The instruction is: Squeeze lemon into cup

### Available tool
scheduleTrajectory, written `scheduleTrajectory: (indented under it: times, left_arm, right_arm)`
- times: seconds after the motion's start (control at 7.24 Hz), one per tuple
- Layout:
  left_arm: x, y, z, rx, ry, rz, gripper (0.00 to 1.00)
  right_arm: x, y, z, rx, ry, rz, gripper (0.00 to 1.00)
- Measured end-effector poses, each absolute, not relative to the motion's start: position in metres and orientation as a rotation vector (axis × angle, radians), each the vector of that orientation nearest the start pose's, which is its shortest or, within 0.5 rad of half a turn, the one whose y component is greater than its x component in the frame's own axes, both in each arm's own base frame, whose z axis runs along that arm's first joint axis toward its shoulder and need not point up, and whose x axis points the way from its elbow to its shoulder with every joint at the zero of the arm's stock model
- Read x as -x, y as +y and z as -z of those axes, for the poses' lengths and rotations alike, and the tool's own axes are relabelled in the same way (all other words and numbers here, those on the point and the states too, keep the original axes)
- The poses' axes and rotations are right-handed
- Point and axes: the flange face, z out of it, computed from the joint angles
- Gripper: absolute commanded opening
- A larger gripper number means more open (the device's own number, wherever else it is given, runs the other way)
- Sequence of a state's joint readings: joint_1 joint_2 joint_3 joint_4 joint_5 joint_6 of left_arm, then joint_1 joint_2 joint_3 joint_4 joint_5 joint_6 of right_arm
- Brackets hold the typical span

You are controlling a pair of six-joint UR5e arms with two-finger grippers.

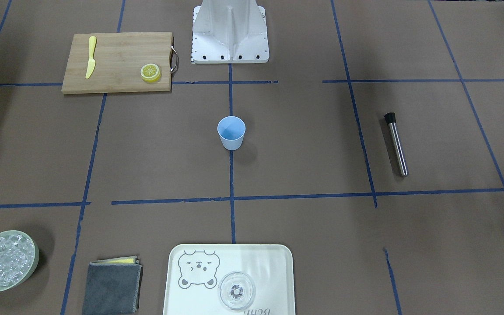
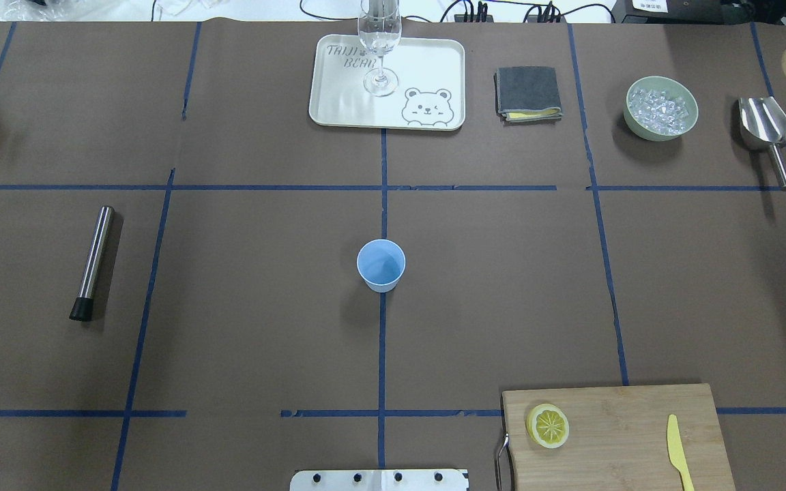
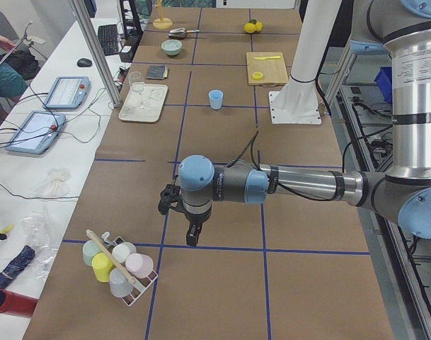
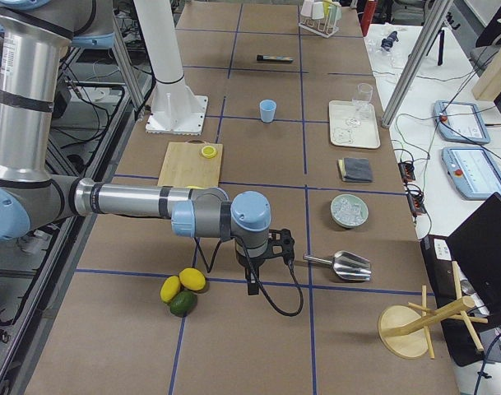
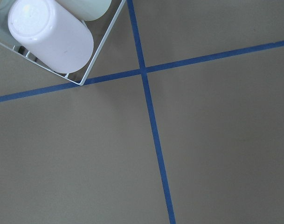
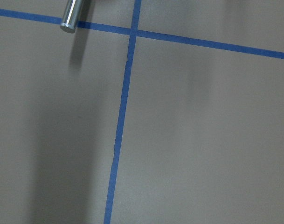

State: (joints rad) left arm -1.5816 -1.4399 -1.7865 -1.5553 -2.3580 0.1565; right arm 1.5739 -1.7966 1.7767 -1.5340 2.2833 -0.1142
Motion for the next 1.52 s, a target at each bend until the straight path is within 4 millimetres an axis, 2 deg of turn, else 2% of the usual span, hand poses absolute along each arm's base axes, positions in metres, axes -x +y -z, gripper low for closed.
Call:
scheduleTrajectory:
  times: [0.41, 0.69, 0.83, 1.24, 1.52]
  left_arm:
    - [0.068, -0.437, -0.611, -0.14, 0.78, -0.173, 1.0]
    - [0.067, -0.44, -0.606, -0.157, 0.776, -0.187, 1.0]
    - [0.066, -0.443, -0.599, -0.196, 0.769, -0.209, 1.0]
    - [0.066, -0.45, -0.586, -0.357, 0.748, -0.284, 1.0]
    - [0.066, -0.454, -0.591, -0.368, 0.744, -0.285, 1.0]
  right_arm:
    - [-0.069, -0.398, -0.661, -0.055, -0.71, 0.112, 1.0]
    - [-0.069, -0.399, -0.656, -0.067, -0.712, 0.116, 1.0]
    - [-0.069, -0.402, -0.648, -0.082, -0.716, 0.12, 1.0]
    - [-0.061, -0.419, -0.606, -0.163, -0.735, 0.159, 1.0]
    - [-0.056, -0.425, -0.597, -0.186, -0.755, 0.167, 1.0]
